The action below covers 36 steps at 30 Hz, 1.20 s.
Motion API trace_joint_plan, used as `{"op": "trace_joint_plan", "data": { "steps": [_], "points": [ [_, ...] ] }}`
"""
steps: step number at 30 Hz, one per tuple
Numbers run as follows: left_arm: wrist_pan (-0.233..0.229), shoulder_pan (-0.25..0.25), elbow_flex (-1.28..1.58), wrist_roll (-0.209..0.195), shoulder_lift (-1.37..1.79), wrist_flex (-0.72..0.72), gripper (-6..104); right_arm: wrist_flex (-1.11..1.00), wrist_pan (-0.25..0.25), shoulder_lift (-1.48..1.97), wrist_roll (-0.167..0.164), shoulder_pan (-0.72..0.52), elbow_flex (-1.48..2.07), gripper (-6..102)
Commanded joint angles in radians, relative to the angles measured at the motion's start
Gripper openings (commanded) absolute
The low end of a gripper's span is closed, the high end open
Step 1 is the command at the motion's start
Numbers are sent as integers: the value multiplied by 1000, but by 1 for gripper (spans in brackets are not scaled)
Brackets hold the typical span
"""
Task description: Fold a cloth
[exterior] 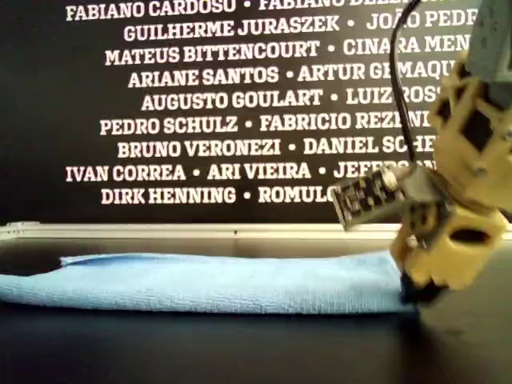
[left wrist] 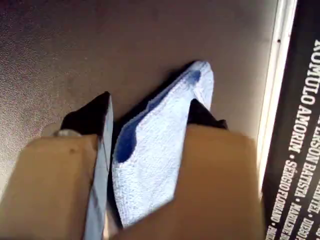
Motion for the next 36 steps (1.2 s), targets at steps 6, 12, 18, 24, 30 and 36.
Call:
{"op": "trace_joint_plan", "data": {
  "steps": [6,12,18,24,30,36],
  "points": [
    [3,12,-11,6,-2,2,54,-26,-8,26,25,80,-270,-1],
    [3,12,-11,5,-2,2,54,-32,6,-29,64,288,-413,-1],
    [3,12,-11,-3,-2,2,54,-34,8,-235,64,451,-661,-1],
    [3,12,-11,-2,-2,2,54,-34,8,-479,64,557,-1006,-1],
    [3,12,-9,5,-2,2,54,-34,8,-713,64,666,-1359,-1],
    [3,12,-9,5,-2,2,54,-34,8,-899,64,761,-1621,-1]
  ]
}}
